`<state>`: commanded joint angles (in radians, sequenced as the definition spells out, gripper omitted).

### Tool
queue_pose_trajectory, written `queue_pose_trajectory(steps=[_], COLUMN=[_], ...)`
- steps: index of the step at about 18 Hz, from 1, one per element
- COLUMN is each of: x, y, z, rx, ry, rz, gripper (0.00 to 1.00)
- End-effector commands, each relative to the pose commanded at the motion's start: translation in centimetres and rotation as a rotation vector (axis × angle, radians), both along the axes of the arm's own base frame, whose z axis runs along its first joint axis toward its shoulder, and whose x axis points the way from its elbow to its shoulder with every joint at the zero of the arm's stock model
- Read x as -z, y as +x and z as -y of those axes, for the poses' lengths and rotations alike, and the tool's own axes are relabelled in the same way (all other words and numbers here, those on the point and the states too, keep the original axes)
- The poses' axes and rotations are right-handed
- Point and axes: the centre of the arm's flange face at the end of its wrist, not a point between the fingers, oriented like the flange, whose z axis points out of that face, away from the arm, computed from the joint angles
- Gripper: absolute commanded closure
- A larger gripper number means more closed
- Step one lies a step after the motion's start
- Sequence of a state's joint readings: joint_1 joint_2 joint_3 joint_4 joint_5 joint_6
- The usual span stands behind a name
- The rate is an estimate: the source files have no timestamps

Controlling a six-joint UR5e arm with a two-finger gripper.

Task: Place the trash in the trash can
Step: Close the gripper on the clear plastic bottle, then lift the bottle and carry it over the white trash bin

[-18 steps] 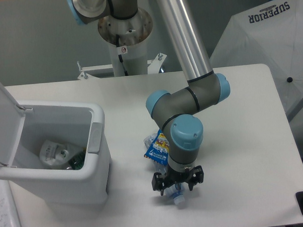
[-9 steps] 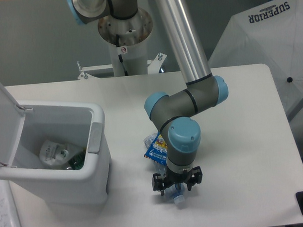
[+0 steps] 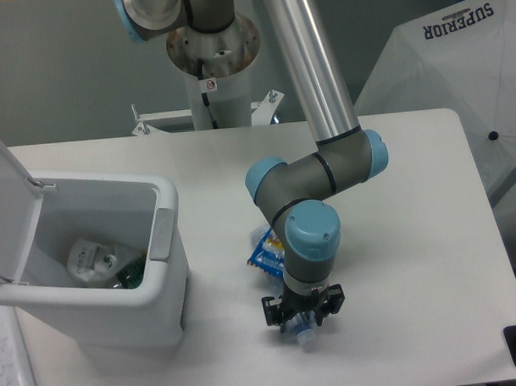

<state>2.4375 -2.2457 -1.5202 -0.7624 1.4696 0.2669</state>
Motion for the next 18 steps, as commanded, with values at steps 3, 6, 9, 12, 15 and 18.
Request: queue_pose_trajectory(steps=[3, 6, 9, 12, 15, 18], x=[-0.1, -0.3, -0.8, -1.8, -4.6, -7.0], y=[0.0, 0.0, -0.3, -0.8, -2.5, -3.8], z=[0.0, 0.0, -0.1, -0.4, -0.8, -1.3], rx=[0.004, 0.004, 0.006, 0.004, -0.017, -0.046], ry=[0.001, 0.003, 0.009, 0.027, 0.075, 0.124], rz=[-0.002, -0.004, -0.013, -0.026, -0.058, -0.079], gripper=[0.34, 0.35, 0.35, 0.35, 0.35, 0.36])
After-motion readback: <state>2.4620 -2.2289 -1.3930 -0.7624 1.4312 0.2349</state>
